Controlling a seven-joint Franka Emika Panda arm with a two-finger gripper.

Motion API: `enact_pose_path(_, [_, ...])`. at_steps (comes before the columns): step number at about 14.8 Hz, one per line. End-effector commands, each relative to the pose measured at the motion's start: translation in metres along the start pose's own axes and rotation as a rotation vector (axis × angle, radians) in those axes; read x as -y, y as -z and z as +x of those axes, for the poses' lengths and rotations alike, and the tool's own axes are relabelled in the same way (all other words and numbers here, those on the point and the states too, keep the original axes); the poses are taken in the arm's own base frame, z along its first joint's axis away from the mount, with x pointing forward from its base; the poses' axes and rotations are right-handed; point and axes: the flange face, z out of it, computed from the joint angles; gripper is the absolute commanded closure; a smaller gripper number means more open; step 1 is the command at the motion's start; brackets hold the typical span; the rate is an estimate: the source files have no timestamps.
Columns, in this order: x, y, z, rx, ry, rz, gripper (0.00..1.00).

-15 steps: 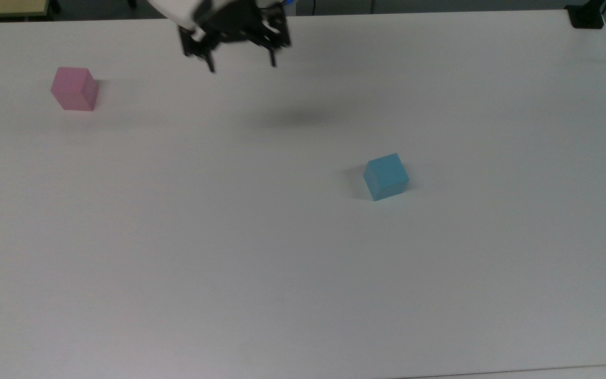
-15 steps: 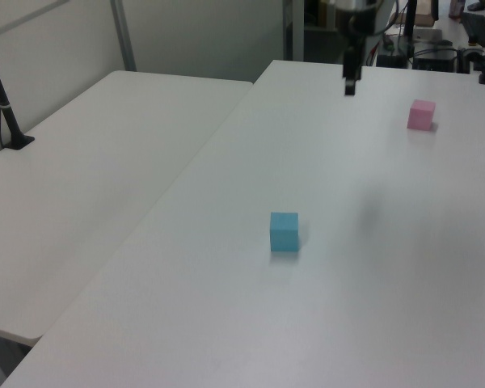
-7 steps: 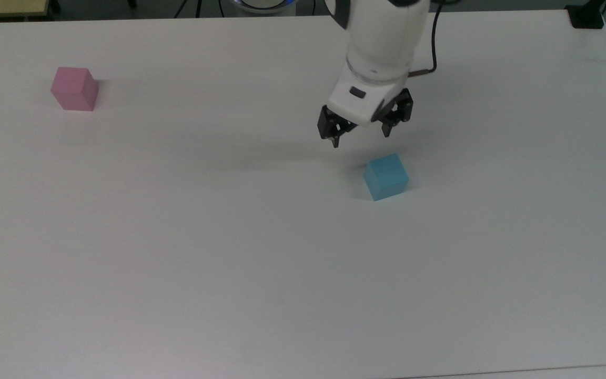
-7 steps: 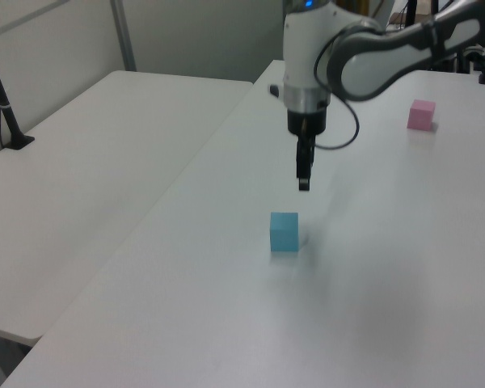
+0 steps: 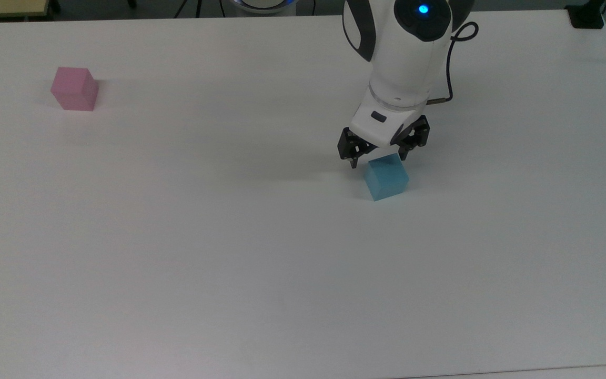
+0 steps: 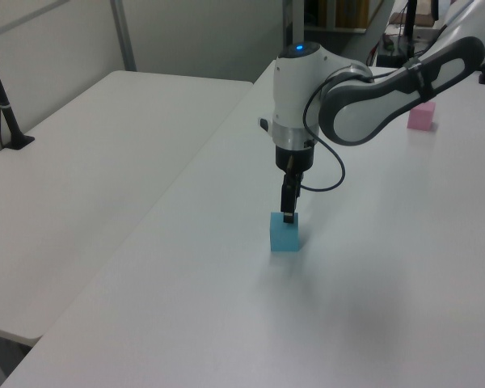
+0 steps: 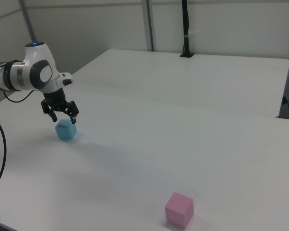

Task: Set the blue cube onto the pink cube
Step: 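Lower the gripper around the light-blue cube and close on it, then lift the light-blue cube and carry it over the pink cube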

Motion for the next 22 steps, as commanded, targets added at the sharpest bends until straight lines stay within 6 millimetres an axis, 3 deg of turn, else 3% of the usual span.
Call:
enact_pose_path(1, [0.025, -0.013, 0.004, -0.050, -0.027, -0.025, 0.00])
enact_pose_path(4, [0.035, -0.039, 0.003, -0.036, 0.000, -0.059, 0.00])
enact_pose_path(6, [0.035, -0.042, 0.003, -0.032, 0.002, -0.065, 0.03])
enact_pose_path(7, [0.035, -0.043, 0.003, -0.031, 0.002, -0.067, 0.17])
enact_pose_path(9, [0.035, -0.038, 0.005, -0.042, -0.045, -0.061, 0.73])
enact_pose_path(10, [0.035, -0.028, 0.010, -0.063, -0.080, -0.054, 0.88])
enact_pose_path(12, [0.026, -0.009, 0.014, -0.088, -0.136, -0.037, 0.88])
enact_pose_path(15, [-0.018, 0.060, 0.013, -0.138, -0.202, -0.015, 0.88])
enact_pose_path(16, [-0.043, 0.079, 0.009, -0.119, -0.226, -0.024, 0.88])
enact_pose_path(18, [-0.109, 0.104, -0.007, -0.058, -0.215, -0.046, 0.88])
enact_pose_path(19, [-0.143, 0.109, -0.017, -0.027, -0.197, -0.055, 0.88])
enact_pose_path(20, [-0.197, 0.114, -0.034, 0.021, -0.196, -0.072, 0.88])
enact_pose_path(22, [-0.266, 0.118, -0.057, 0.061, -0.197, -0.084, 0.89])
